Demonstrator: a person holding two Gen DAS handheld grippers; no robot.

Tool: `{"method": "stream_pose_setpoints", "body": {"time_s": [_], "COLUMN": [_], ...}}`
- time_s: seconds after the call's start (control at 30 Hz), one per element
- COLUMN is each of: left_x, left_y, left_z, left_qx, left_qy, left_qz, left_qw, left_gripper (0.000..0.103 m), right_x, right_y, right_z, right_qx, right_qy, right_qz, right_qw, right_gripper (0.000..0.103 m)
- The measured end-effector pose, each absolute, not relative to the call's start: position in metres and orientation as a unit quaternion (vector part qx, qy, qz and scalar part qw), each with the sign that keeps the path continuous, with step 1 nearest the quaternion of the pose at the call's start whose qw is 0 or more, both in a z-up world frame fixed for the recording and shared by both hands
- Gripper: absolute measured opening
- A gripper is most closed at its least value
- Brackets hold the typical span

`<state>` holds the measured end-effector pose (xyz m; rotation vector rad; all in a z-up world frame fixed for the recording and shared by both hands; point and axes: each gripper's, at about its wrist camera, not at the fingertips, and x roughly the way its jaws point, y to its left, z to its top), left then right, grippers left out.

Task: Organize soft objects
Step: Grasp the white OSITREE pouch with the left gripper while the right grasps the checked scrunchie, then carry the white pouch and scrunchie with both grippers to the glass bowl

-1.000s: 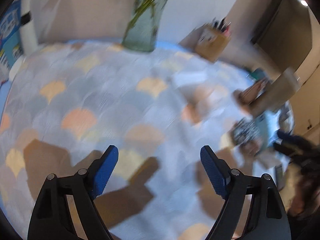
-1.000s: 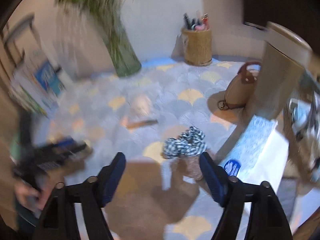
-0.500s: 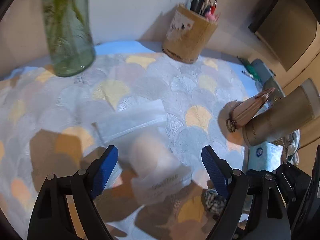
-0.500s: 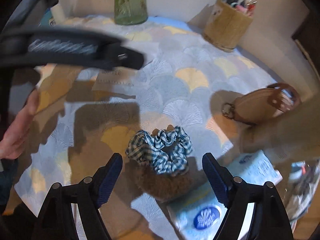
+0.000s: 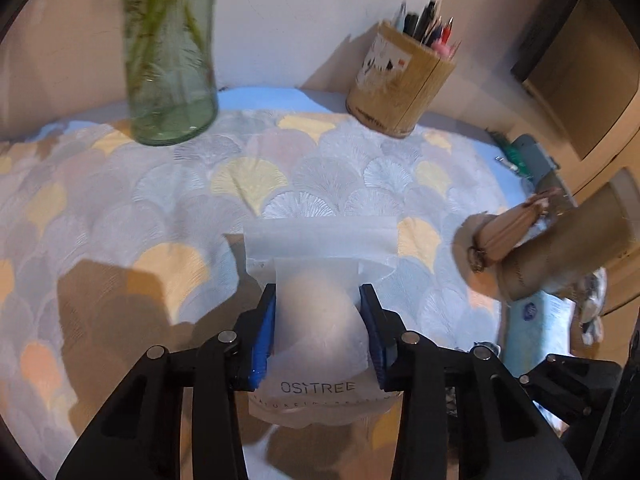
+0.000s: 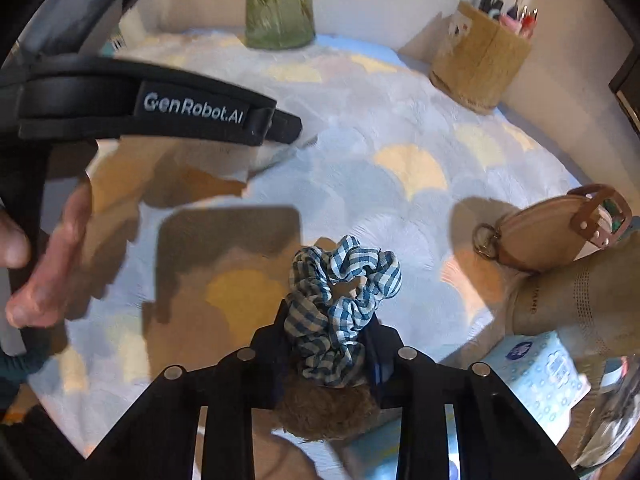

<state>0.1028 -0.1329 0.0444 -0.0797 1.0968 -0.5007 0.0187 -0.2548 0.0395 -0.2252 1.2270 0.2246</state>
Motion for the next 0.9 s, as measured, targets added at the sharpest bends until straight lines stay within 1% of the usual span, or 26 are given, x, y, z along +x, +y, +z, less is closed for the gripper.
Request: {"method": "stream_pose_setpoints", "body": {"time_s": [0.17, 0.3, 0.37, 0.43, 0.47, 0.57, 0.67, 0.83, 0.9], "left_x": [0.074, 0.052, 0.039, 0.028, 0.023, 0.009, 0.002, 0.009, 0.009], "left_y": [-0.097, -0.077, -0.069, -0.065, -0.062, -0.060, -0.061, -0.061, -0.058], "left_z": [0.061, 0.054, 0.046, 0.037, 0.034, 0.022, 0.030, 0.025, 0.023], "left_qx": [-0.025, -0.022, -0.021, -0.022, -0.025, -0.024, -0.013, -0.012, -0.019], "left_qy": [0.489, 0.484, 0.477, 0.467, 0.458, 0.419, 0.384, 0.394, 0.396], "left_qz": [-0.226, -0.218, -0.218, -0.213, -0.213, -0.202, -0.200, -0.200, -0.201], "left_qw": [0.842, 0.847, 0.851, 0.858, 0.863, 0.885, 0.901, 0.897, 0.896], "left_gripper": [0.036, 0.036, 0.036, 0.037, 0.037, 0.037, 0.037, 0.037, 0.037], "right_x": [-0.001, -0.016, -0.019, -0.029, -0.036, -0.052, -0.065, -0.068, -0.070], "right_y": [-0.227, -0.219, -0.221, -0.226, -0.227, -0.227, -0.217, -0.206, -0.207], "right_z": [0.060, 0.047, 0.039, 0.029, 0.028, 0.023, 0.026, 0.024, 0.023], "right_qx": [-0.075, -0.008, 0.016, 0.059, 0.074, 0.105, 0.087, 0.055, 0.048], "right_qy": [0.528, 0.519, 0.513, 0.508, 0.504, 0.487, 0.488, 0.484, 0.479], "right_qz": [0.114, 0.091, 0.087, 0.079, 0.075, 0.056, 0.036, 0.009, -0.003], "right_qw": [0.838, 0.850, 0.854, 0.856, 0.857, 0.865, 0.868, 0.873, 0.877], "right_gripper": [0.030, 0.031, 0.039, 0.057, 0.059, 0.061, 0.062, 0.061, 0.056]}}
